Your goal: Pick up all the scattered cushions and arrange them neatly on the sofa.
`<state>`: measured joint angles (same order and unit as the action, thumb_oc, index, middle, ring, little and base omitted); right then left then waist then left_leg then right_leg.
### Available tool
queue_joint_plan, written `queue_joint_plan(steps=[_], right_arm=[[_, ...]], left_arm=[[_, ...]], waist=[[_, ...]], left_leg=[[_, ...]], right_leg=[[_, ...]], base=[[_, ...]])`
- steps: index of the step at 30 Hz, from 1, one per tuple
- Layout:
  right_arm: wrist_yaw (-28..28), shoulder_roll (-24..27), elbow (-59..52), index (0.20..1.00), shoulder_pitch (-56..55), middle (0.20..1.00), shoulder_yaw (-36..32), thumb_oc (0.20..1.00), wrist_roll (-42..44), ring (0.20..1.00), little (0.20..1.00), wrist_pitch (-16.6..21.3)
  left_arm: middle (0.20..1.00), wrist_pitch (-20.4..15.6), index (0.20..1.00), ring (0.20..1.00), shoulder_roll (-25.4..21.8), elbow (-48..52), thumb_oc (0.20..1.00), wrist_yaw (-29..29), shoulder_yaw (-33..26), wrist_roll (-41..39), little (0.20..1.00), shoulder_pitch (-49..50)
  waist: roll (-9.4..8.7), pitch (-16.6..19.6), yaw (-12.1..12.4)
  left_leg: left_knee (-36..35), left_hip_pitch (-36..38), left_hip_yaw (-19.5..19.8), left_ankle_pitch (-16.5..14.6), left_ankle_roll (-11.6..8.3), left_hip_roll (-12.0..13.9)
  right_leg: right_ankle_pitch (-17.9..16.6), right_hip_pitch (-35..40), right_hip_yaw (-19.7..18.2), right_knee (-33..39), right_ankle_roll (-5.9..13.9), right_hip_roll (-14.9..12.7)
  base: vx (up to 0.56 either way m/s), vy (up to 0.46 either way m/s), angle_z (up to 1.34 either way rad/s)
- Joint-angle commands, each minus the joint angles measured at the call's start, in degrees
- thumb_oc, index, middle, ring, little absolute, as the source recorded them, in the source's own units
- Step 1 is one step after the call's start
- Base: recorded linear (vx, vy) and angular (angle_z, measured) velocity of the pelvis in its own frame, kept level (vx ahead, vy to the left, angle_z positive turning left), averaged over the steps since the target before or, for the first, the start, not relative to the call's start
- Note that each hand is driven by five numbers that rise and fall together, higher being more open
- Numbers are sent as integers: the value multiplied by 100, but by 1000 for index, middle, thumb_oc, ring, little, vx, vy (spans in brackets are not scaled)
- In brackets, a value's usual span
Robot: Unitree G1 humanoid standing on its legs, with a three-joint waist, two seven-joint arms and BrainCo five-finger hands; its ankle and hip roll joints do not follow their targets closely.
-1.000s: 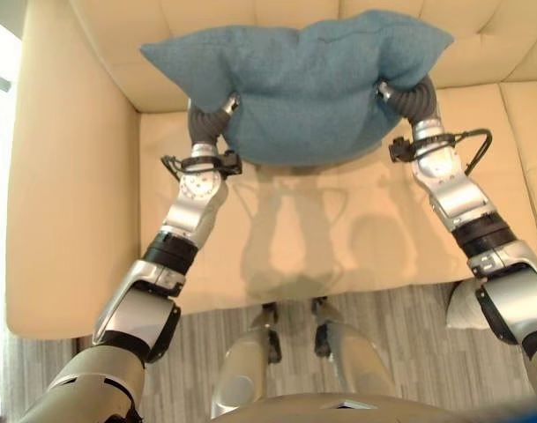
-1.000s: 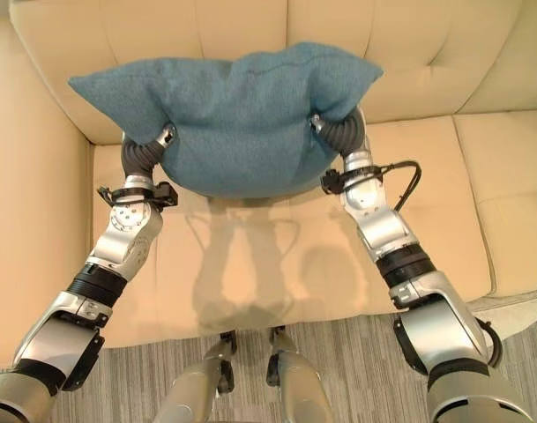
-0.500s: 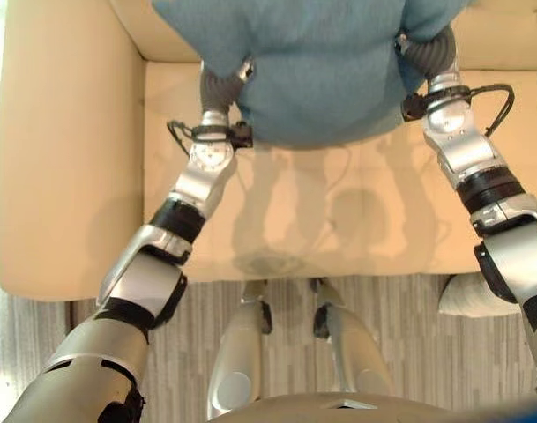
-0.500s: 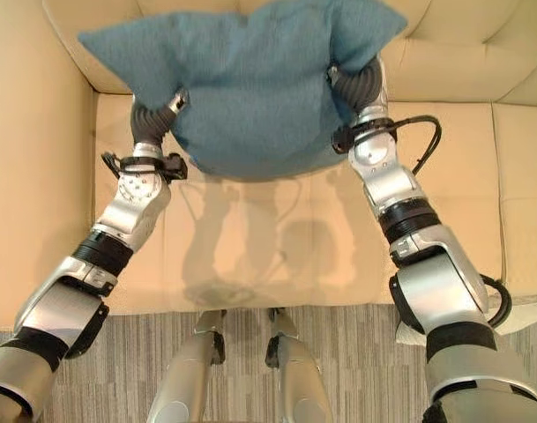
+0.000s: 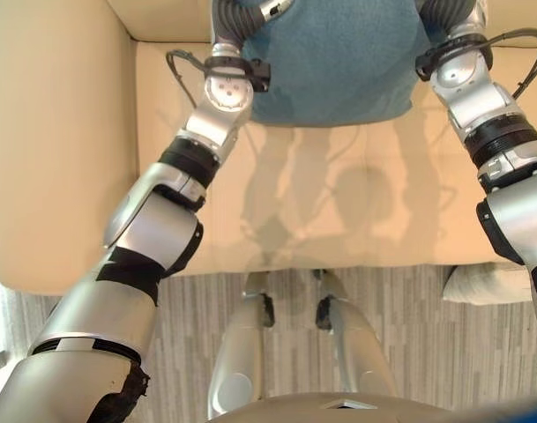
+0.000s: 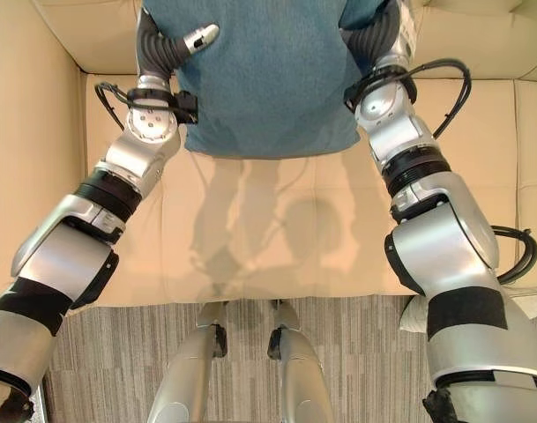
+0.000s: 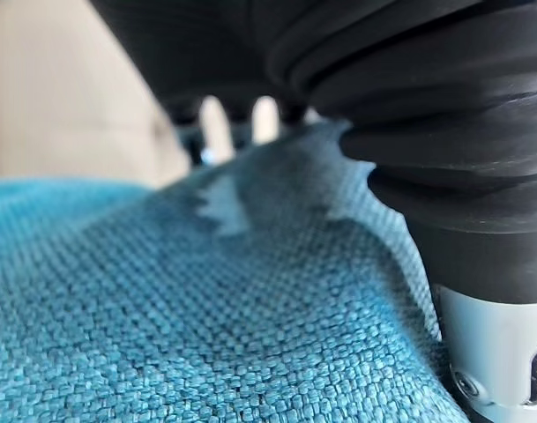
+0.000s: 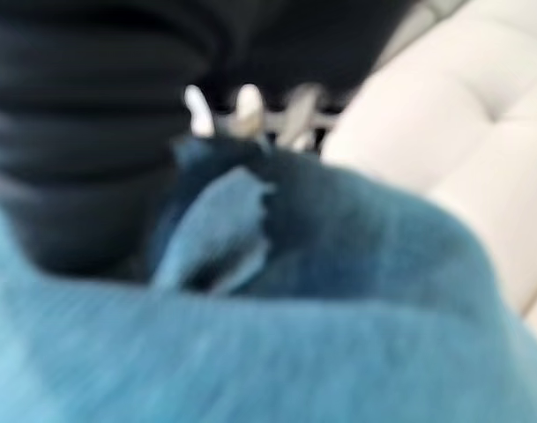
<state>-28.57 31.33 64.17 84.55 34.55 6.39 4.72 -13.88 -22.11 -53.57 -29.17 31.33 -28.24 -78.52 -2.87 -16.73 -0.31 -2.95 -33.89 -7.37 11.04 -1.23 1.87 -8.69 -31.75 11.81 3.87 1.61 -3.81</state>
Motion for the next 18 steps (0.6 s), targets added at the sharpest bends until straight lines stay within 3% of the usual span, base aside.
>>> queue_joint_plan(steps=[1,4,7,9,15,18], right_arm=[[-137,-503,251,1000,412,1000,375,1000,-179,1000,1000,22],[-157,-345,426,1000,639,1000,363,1000,176,1000,1000,37],[22,287,525,1000,814,1000,488,1000,568,1000,1000,88],[83,439,531,1000,804,1000,550,1000,594,1000,1000,87],[308,1659,-837,1000,-943,1000,-223,1000,701,1000,1000,338],[303,1696,-1489,1000,-1902,1000,-877,1000,769,1000,1000,426]], left_arm=[[1000,-389,1000,1000,240,-247,1000,-13,31,-133,1000,-968],[1000,-294,1000,1000,-63,-609,1000,22,106,-253,1000,-1240],[1000,-186,1000,1000,-976,-835,1000,295,301,-353,1000,-1494],[1000,-212,1000,1000,-1086,-788,1000,346,304,-425,1000,-1469],[1000,-516,1000,1000,-2175,1195,1000,464,-453,-340,1000,423],[1000,-514,1000,1000,-2296,2002,1000,445,-823,-89,1000,1398]], waist=[[41,359,-33],[106,410,-69],[161,446,-64],[169,447,-65],[139,522,-88],[120,540,-99]], left_leg=[[-205,341,-105,-154,-458,90],[-205,311,-106,-147,-478,92],[-205,363,-121,-157,-482,88],[-205,392,-119,-160,-483,89],[-205,786,-153,-287,-459,71],[-205,965,-172,-355,-445,65]], right_leg=[[-421,-93,-174,113,912,-199],[-426,-129,-186,113,917,-203],[-431,-98,-191,113,924,-211],[-420,-65,-179,113,920,-212],[-330,331,-151,113,872,-218],[-284,493,-154,113,847,-212]], base=[[0,0,0],[0,0,0],[8,19,-5],[0,0,0],[35,2,5],[31,14,7]])
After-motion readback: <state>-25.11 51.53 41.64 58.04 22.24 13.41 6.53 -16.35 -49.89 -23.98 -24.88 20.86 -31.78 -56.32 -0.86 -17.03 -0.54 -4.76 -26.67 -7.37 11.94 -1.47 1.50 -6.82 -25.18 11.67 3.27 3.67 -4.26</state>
